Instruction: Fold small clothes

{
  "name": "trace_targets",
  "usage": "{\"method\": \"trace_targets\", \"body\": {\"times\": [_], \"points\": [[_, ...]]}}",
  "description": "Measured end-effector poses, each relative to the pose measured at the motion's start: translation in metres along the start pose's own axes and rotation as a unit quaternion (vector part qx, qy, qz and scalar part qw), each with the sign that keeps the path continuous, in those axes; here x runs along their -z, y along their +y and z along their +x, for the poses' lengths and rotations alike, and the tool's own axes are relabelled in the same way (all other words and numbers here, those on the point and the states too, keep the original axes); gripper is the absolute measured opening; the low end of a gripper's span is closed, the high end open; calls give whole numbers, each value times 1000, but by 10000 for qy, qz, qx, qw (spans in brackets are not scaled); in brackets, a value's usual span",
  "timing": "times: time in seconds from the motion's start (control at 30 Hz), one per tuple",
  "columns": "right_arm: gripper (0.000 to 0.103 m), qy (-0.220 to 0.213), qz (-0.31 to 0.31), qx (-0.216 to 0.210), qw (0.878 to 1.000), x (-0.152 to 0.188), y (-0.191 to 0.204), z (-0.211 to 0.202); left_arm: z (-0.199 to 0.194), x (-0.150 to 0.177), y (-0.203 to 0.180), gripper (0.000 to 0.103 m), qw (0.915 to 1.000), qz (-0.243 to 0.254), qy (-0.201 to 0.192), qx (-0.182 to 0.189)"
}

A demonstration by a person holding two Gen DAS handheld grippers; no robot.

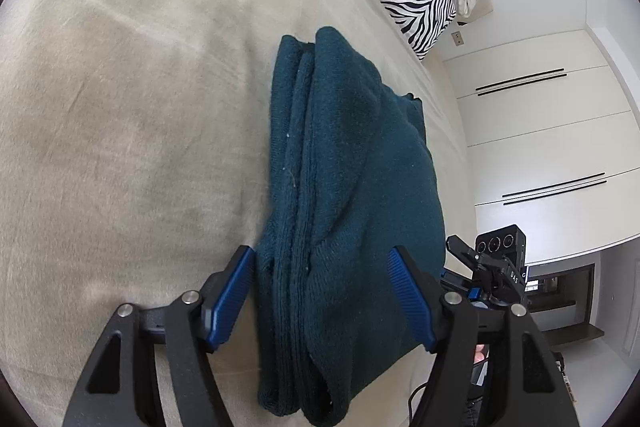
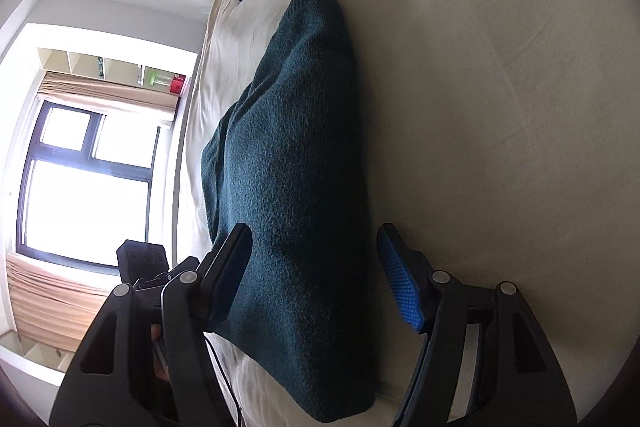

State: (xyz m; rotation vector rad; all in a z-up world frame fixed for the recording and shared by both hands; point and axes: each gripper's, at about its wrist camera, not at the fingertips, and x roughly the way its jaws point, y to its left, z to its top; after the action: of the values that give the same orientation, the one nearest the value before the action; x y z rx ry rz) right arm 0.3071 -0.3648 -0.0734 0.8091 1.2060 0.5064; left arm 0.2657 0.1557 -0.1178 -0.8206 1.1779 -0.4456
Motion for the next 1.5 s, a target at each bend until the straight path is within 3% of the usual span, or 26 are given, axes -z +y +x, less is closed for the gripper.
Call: {"method": "trace_targets", "body": {"times": [0.13,0.27,0.4,0.5,0.63,0.77,1.1,1.33,1.5], "points": [[65,249,-72,7,9997,-8,9,20,4,-10,12,70,9992,-319,112,231],[63,259,65,-76,9996,-15,11,26,12,-15,7,71,9994,-255,194,113],[58,247,-186,231,9993,-15,23,32,16,-16,7,70,9991,-364,212,87],[51,173,-454,547,9973,-12,31,32,22,-16,3,35,9992,-176,266,-243],[43,0,-750,819,9938,-5,45,27,21,-15,2,29,9994,-177,221,-215],[39,-202,-1015,943,9902,4,68,19,8,-12,-8,27,9997,-80,140,-185],[37,-156,-1439,491,9883,52,130,5,-67,23,-42,27,9974,594,-56,-413],[37,90,-1241,72,9922,113,122,3,-102,78,-16,27,9951,789,18,-591],[38,332,-883,130,9955,156,93,25,-100,109,18,33,9894,798,-12,-1215]]}}
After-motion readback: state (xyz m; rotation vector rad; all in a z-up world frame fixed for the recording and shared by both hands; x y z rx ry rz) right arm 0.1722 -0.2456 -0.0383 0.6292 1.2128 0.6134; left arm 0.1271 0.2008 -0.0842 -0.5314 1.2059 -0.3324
